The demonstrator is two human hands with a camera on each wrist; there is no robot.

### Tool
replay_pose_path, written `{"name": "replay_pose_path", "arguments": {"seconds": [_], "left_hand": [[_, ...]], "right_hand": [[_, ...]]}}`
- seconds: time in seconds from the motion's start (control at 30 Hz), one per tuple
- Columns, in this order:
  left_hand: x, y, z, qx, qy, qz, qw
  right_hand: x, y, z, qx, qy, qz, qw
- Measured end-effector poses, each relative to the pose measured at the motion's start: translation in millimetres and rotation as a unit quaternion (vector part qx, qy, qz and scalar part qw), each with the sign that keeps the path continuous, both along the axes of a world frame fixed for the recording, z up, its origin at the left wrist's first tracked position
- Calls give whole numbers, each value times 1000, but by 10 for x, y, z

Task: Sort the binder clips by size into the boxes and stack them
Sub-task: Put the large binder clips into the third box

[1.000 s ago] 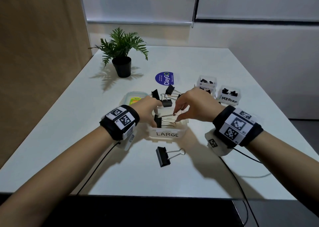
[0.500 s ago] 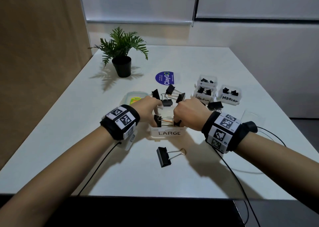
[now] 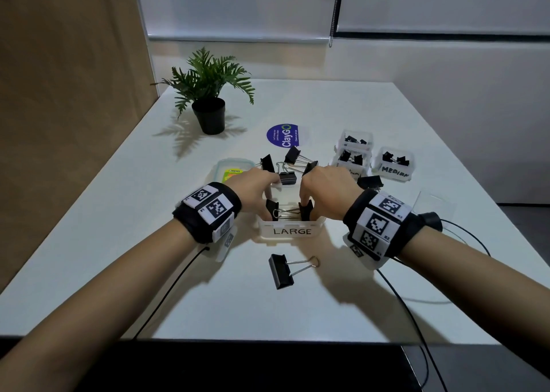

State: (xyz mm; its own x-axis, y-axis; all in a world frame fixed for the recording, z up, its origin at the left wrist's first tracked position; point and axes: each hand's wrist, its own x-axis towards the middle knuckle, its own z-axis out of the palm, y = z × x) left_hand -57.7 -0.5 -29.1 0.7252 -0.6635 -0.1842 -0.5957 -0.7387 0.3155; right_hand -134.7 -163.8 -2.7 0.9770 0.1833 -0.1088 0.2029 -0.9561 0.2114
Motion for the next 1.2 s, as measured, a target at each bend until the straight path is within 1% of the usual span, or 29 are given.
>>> {"name": "replay_pose_path", "arguments": {"seconds": [0.1, 0.27, 0.37, 0.47, 0.6, 0.67, 0.73, 0.8, 0.87, 0.9, 0.97, 1.03, 1.07, 1.2], "left_hand": [[-16, 5, 4, -4, -5, -4, 1000], [-38, -7, 8, 4, -10, -5, 1000], [-31, -11, 7, 2, -10, -8, 1000], [11, 6, 70, -3, 6, -3, 1000], [120, 74, 292, -70, 25, 21, 997], [192, 97, 383, -97, 16, 30, 995], [285, 88, 416, -119, -4, 43, 992], [377, 30, 399, -109, -33, 48, 992], [444, -74, 364, -71, -41, 45, 996], [466, -136, 349, -54, -26, 44, 997], [486, -270, 326, -29, 29, 40, 998], [474, -398, 320, -5, 70, 35, 997], [473, -451, 318, 7, 70, 29, 997], [500, -564, 296, 87, 20, 1, 996]], "right_hand": [[2, -30, 34, 24, 10, -7, 1000], [1, -27, -37, 13, -16, 8, 1000], [13, -53, -56, 37, -29, 16, 999], [38, -126, -32, 81, -63, 16, 995], [90, -291, 71, 130, -123, -25, 984], [140, -385, 121, 140, -154, -60, 976], [244, -475, 152, 163, -164, -99, 968], [409, -549, 131, 179, -151, -125, 964], [592, -580, 63, 167, -117, -137, 969], [669, -580, 26, 155, -99, -140, 973], [789, -562, -60, 132, -68, -139, 979], [859, -541, -138, 118, -38, -122, 985], [881, -533, -173, 111, -20, -113, 987], [906, -526, -266, 77, 55, -105, 990]]}}
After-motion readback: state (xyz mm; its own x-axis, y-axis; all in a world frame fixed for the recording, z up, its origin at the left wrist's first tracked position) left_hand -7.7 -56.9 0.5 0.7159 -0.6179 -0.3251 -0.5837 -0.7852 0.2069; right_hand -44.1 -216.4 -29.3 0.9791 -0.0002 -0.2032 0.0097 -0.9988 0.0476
